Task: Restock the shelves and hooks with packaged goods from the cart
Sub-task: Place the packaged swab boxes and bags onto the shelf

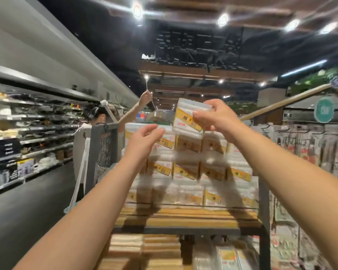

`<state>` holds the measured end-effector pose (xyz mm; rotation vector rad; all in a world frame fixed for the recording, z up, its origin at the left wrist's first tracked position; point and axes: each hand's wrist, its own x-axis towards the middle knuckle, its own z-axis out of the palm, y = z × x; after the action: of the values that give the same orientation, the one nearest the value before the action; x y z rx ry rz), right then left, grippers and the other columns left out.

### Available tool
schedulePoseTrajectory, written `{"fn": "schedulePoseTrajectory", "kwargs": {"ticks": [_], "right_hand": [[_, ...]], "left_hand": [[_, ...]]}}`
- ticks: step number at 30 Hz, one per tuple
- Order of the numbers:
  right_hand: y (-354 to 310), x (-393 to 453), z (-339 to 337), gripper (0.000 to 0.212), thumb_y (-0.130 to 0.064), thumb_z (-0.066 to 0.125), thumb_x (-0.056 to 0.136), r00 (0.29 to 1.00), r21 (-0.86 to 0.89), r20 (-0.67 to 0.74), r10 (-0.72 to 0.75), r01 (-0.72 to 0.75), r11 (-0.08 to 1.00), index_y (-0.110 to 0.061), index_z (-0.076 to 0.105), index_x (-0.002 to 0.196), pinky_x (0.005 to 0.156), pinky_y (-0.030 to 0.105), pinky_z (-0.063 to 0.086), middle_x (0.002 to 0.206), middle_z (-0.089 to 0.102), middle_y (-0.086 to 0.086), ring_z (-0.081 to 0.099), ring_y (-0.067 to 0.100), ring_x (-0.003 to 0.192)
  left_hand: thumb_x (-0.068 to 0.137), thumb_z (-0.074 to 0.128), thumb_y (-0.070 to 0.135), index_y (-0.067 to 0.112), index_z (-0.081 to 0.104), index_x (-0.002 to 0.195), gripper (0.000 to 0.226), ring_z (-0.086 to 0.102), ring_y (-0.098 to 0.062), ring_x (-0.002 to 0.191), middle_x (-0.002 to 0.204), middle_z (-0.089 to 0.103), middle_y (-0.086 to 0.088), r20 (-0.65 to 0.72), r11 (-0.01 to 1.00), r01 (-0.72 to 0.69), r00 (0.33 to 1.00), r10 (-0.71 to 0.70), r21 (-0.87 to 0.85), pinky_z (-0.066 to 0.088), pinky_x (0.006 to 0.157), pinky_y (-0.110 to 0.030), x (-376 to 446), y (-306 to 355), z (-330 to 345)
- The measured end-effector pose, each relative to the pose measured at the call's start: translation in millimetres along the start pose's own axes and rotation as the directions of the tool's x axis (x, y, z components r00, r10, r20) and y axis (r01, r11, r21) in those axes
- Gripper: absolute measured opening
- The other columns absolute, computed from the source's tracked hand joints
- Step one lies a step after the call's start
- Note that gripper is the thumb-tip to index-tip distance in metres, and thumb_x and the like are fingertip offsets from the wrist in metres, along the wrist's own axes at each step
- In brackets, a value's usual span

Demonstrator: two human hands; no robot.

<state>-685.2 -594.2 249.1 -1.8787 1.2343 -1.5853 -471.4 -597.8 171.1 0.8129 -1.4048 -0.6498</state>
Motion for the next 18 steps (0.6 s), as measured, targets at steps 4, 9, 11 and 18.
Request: {"fn": "schedulePoseTrajectory", "kwargs": {"ticks": [4, 9, 11, 18], "right_hand": [[-3, 31, -20, 0.07, -0.033, 0.078, 0.081, 0.999, -0.1, -0.038, -0.002, -0.002, 0.995, -0.016, 0.042, 0.139, 0.063, 0.024, 0.052, 0.12, 0.057, 0.0, 0.064, 0.012, 0.093], [19, 60, -14, 0.079, -0.039, 0.079, 0.079, 0.999, -0.279, -0.032, 0.007, -0.016, 0.96, -0.018, 0.039, 0.144, 0.098, 0.043, 0.05, 0.137, 0.05, 0.006, 0.054, 0.024, 0.117], [25, 69, -11, 0.083, -0.038, 0.078, 0.08, 1.0, -0.274, 0.009, 0.022, -0.019, 0.961, -0.018, 0.035, 0.148, 0.105, 0.043, 0.045, 0.142, 0.046, 0.008, 0.052, 0.025, 0.123], [33, 82, -15, 0.077, -0.031, 0.074, 0.085, 0.98, -0.249, 0.16, 0.115, -0.073, 0.966, -0.017, 0.034, 0.149, 0.099, 0.036, 0.044, 0.138, 0.052, 0.0, 0.053, 0.018, 0.121]], "left_hand": [[0.085, 0.066, 0.046, 0.034, 0.052, 0.126, 0.044, 0.043, -0.021, 0.131, 0.142, 0.045, 0.0, -0.211, 0.992, -0.062, 0.974, 0.085, 0.115, 0.038, 0.109, -0.047, 23, -7, -15], [0.089, 0.063, 0.039, 0.044, 0.042, 0.123, 0.04, 0.031, -0.019, 0.138, 0.146, 0.037, 0.003, -0.244, 0.988, -0.05, 0.966, 0.085, 0.146, 0.03, 0.114, -0.047, 21, -20, -9], [0.092, 0.061, 0.035, 0.039, 0.045, 0.124, 0.037, 0.035, -0.017, 0.134, 0.141, 0.041, 0.004, -0.241, 0.984, -0.102, 0.961, 0.136, 0.148, 0.033, 0.111, -0.044, 15, -28, 1], [0.096, 0.057, 0.028, 0.021, 0.052, 0.134, 0.039, 0.054, -0.009, 0.118, 0.124, 0.058, 0.01, 0.203, 0.997, -0.048, 0.979, 0.035, 0.063, 0.047, 0.096, -0.024, 6, -37, 60]]}}
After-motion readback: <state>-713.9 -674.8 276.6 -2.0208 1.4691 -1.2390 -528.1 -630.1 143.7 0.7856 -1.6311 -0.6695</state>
